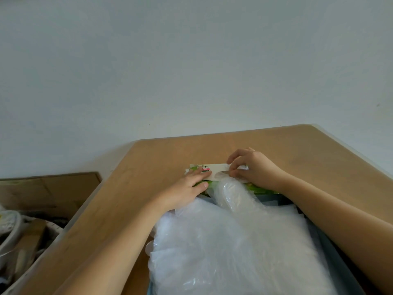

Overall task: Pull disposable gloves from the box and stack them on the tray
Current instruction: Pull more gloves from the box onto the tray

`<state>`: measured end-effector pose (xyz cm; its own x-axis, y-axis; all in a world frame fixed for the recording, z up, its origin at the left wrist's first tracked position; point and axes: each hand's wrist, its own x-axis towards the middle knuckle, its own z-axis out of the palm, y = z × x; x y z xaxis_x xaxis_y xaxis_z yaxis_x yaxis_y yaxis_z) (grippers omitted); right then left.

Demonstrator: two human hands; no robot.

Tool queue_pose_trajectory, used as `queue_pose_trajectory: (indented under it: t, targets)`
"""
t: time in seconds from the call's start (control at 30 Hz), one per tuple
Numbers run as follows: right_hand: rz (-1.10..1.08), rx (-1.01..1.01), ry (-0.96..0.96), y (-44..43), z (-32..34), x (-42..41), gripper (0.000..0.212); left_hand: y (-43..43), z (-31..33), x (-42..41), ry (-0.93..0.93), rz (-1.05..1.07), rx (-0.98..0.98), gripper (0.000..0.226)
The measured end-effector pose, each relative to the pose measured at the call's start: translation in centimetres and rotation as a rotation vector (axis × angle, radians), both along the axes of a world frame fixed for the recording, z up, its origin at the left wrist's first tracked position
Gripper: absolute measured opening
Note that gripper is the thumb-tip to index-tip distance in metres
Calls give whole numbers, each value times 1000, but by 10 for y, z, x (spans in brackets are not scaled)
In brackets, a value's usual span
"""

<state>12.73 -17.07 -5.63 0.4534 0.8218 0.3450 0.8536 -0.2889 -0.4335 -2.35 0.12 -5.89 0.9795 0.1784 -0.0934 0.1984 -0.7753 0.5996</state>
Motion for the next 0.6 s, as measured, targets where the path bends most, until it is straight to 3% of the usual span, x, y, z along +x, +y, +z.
queue_pose_trajectory:
  t: [0.07,0.27,0.4,0.5,0.6]
  targets:
    - [-35,59,84,1,0,1,9,0,0,0,4,-4,-4,46]
    - [-219,424,717,-1,4,6,22,1,1,1,22,0,-18,46]
    - [-84,733,1032,-12,30,3,28,2,0,2,25,8,-15,45]
    - [69,795,1079,-20,63,-15,26,4,-2,-4,22,-7,-5,44]
    - [93,662,971,-34,94,-44,21,3,12,-12,-31,-13,3,40]
